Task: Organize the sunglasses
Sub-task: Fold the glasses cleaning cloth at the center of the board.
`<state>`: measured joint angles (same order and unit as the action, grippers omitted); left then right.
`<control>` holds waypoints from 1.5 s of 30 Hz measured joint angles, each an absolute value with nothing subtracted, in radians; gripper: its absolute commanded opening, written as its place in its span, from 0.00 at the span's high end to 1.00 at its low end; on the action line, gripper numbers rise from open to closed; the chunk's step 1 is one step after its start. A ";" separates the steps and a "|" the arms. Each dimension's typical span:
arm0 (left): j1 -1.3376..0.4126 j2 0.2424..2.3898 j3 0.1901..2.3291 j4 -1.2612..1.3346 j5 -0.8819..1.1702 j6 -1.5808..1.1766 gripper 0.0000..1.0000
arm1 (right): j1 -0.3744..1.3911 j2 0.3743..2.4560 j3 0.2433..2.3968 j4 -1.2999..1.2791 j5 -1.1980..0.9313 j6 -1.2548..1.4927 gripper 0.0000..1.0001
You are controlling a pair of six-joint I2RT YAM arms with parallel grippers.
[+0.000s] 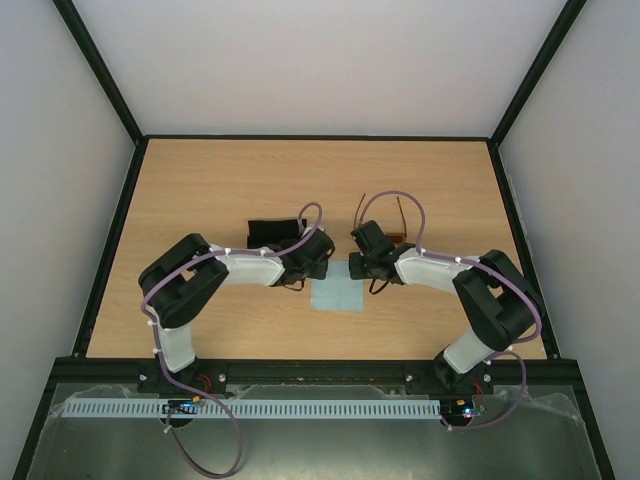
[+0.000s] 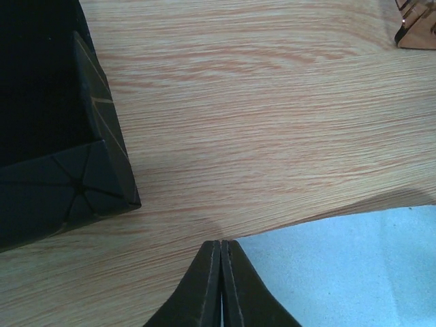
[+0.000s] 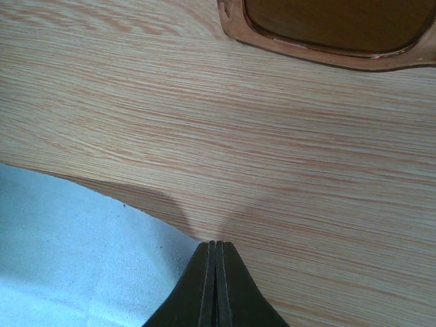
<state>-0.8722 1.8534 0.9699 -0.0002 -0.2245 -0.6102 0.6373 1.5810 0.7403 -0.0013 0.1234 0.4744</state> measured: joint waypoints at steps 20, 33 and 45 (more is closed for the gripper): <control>-0.899 1.718 0.876 0.018 -0.229 -0.621 0.98 | 0.695 1.512 0.740 -0.006 0.137 0.479 0.98; -0.931 1.643 0.809 0.043 -0.230 -0.640 0.97 | 0.708 1.419 0.714 -0.046 0.159 0.501 0.99; -0.986 1.567 0.775 0.054 -0.245 -0.664 0.98 | 0.727 1.329 0.661 -0.070 0.155 0.521 0.99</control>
<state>-0.9859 1.5665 0.7750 0.0540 -0.2455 -0.6636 0.7269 1.3289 0.6609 -0.0700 0.1547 0.5213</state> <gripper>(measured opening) 0.029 0.017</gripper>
